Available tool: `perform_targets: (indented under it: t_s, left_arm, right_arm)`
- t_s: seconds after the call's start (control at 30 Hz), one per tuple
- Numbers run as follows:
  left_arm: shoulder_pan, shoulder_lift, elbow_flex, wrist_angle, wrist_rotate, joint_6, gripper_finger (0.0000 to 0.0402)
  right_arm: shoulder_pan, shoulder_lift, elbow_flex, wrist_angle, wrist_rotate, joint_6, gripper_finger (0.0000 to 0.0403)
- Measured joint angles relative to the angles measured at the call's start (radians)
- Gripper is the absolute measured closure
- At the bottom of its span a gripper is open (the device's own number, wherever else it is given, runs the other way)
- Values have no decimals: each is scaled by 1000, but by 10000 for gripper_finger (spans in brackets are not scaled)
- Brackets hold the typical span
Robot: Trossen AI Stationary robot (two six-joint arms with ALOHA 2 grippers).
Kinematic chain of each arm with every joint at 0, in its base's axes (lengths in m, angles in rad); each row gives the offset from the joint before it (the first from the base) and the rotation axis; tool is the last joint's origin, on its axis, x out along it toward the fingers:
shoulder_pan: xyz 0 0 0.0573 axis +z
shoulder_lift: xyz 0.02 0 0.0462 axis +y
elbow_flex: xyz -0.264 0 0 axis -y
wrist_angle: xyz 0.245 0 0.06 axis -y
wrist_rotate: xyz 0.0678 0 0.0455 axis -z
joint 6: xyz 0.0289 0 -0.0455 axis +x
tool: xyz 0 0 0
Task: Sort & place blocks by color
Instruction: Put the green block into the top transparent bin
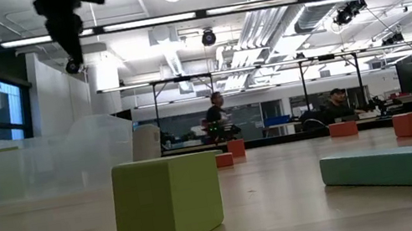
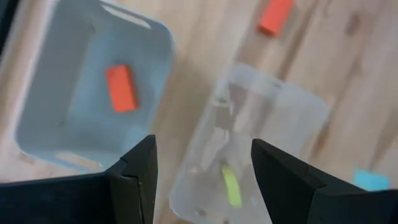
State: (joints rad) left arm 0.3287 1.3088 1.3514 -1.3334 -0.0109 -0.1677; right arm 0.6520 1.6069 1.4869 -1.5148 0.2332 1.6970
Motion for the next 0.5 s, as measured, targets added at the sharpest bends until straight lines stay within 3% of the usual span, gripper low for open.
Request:
perform_targets:
  t_s: [0.5]
  left_arm:
    - [-392,-129,0,-112,-6,-273,210]
  right_arm:
    - [-170,-57,31,-41,3,-488,237]
